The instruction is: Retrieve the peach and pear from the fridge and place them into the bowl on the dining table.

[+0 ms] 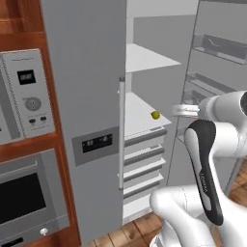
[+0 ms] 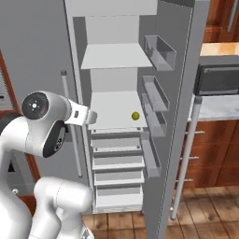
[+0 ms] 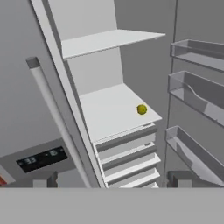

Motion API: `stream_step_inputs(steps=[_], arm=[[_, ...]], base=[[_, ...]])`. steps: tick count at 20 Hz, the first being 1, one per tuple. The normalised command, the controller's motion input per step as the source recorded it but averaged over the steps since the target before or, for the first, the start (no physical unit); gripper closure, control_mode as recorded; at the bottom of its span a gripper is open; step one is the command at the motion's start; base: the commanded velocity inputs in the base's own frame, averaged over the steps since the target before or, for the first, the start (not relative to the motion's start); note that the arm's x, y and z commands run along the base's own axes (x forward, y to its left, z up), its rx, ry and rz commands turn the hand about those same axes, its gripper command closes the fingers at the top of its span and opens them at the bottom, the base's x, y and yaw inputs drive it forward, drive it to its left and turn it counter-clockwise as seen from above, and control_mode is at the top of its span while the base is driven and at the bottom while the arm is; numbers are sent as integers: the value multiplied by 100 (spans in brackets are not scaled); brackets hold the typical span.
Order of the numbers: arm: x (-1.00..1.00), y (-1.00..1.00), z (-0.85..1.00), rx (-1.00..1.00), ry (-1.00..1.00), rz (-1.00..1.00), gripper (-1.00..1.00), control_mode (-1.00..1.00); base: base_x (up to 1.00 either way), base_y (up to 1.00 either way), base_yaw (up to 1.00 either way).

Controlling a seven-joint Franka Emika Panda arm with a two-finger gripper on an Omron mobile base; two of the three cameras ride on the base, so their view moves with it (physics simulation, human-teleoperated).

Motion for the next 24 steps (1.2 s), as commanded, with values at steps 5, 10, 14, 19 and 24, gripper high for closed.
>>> stream_step_inputs(steps=[5,10,14,19,24], arm=[[0,0,0,0,0,0,-100,100],[0,0,0,0,0,0,-100,100],[0,0,0,0,0,0,-100,100],[0,0,0,0,0,0,-100,100],[0,0,0,0,0,0,-100,100]], base=[[3,-37,-14],[8,-29,-14],[46,0,-13],[62,0,-13],[38,-6,-11]])
